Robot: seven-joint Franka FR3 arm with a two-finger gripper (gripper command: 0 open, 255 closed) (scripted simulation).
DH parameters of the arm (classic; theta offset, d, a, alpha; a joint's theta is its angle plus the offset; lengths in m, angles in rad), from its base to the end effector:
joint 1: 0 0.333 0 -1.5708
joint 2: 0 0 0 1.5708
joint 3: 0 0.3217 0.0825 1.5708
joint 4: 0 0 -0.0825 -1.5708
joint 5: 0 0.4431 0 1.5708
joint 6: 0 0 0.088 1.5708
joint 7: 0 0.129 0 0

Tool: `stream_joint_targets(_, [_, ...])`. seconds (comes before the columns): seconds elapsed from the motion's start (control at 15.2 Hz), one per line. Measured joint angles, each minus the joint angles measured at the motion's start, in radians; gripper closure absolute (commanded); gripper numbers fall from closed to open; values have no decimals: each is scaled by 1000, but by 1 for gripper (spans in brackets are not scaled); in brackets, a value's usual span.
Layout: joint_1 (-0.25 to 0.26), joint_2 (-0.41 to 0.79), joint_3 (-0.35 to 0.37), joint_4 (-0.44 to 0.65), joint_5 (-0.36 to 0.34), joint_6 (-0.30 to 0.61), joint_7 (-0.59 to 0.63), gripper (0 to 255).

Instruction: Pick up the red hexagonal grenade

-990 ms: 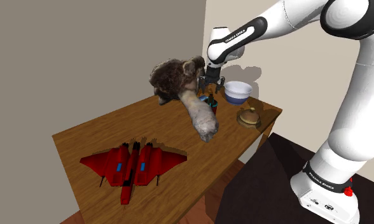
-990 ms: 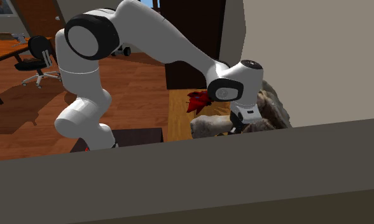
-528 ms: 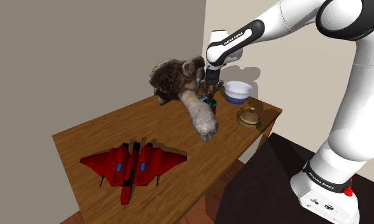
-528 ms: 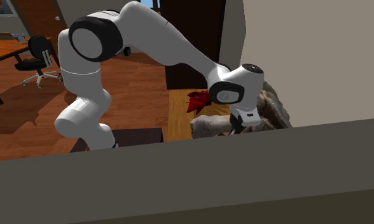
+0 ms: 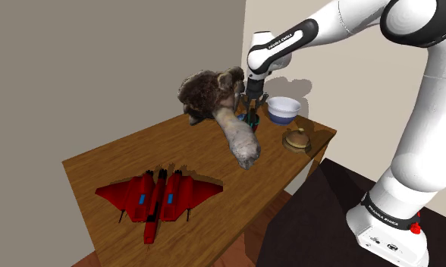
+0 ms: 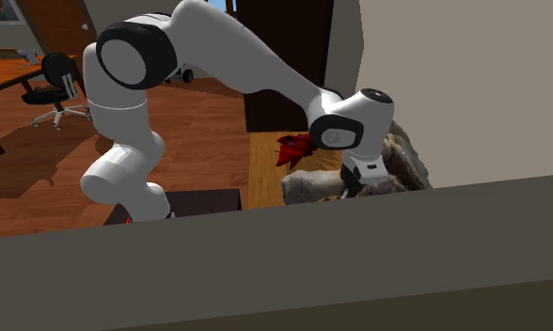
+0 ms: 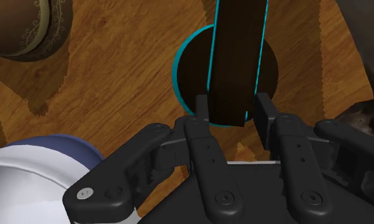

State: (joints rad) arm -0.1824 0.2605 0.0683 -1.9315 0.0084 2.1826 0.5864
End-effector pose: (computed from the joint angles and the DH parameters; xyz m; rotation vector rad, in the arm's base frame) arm 0.6534 -0.0754 0.3024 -2.9266 1.0809 0.0223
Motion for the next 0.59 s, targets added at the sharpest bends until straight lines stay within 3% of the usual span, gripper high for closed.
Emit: stream_joint_targets(0.59, [0, -49, 2, 54, 3, -102, 2, 255])
